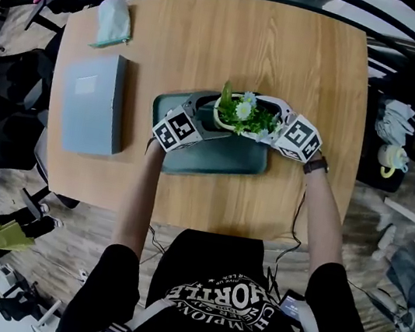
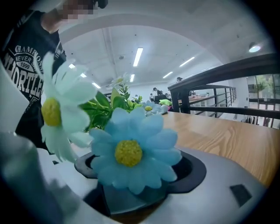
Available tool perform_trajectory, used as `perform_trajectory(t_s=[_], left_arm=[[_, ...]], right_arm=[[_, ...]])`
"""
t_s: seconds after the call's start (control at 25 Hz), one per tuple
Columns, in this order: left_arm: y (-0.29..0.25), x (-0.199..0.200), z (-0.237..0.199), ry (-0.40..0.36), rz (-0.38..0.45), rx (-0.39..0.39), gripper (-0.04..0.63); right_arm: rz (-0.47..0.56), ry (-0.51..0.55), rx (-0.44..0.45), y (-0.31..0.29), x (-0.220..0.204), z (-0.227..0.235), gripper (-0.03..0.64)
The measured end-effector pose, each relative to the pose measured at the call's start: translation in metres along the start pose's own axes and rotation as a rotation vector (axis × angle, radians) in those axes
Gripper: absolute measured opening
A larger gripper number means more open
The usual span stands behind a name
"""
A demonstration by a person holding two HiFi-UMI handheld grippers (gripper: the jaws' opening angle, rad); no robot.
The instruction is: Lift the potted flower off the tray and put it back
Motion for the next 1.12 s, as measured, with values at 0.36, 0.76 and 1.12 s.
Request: perform_trajectory(t_s=[0.36,0.76,1.12], left_arm=[[0.002,0.006,0.003,-0.039,-0.006,-0.019,0.451],[0.01,0.026,0.005,-0.026,0.026,-0.002,0.451],[0.035,0.048,0.015,-0.03,0.03,0.002,0.451]], right_arm=[[0.006,-0.002,-0.016,0.002,0.002,-0.002,0.417],[-0.001,0.024,-0.025,0.014,0.023,-0.013,0.417],[0.002,0.036,-0.026,0.019,0.049,-0.036,0.417]])
Point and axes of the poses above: the fingertips, and each gripper's own axes: y backward along the fingers, z to its right, x out of its top, the point moved 2 cm from there along y, backward along the fingers, and after that the axes turned 14 degrees about x, right-handed, at the moved point
